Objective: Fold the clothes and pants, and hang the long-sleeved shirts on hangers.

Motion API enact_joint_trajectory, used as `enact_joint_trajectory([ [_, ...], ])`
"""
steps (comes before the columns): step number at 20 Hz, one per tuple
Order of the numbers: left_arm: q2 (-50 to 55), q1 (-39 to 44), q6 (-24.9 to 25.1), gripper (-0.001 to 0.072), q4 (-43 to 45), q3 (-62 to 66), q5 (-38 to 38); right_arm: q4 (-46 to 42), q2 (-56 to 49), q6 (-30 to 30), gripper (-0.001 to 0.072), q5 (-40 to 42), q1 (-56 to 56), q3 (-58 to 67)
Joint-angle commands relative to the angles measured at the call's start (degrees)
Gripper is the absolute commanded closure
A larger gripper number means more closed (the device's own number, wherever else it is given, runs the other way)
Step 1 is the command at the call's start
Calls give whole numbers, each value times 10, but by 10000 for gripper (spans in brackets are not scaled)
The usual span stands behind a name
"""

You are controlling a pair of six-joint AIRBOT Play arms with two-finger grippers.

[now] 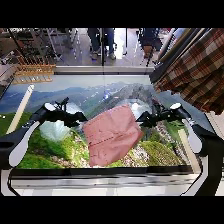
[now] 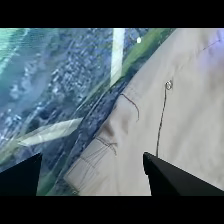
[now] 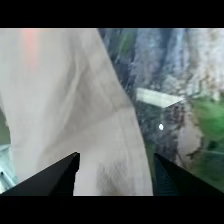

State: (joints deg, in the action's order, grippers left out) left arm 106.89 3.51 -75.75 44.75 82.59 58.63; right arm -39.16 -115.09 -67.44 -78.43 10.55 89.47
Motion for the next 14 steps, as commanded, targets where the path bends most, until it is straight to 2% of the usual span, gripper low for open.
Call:
enact_joint_trajectory([
  [1, 6, 22, 1, 94, 2, 0, 23, -13, -13, 12, 328, -36, -26, 9],
  [2, 6, 28, 2, 269, 2, 0, 42, -15, -13, 12, 452, -35, -34, 10],
  [3, 6, 30, 9, 558, 2, 0, 63, -17, -13, 14, 644, -30, -39, 16],
  [4, 6, 30, 25, 696, 2, 0, 81, -16, -12, 13, 692, -31, -39, 26],
  [7, 2, 18, 34, 695, -4, 0, 129, -16, 2, 11, 695, -65, -34, 68],
  [12, -61, -19, 71, 698, -106, 0, 153, -31, 74, 3, 696, -89, -33, 100],
  [14, -87, -25, 70, 698, -90, 0, 190, -58, 88, -9, 696, -134, -39, 96],
])
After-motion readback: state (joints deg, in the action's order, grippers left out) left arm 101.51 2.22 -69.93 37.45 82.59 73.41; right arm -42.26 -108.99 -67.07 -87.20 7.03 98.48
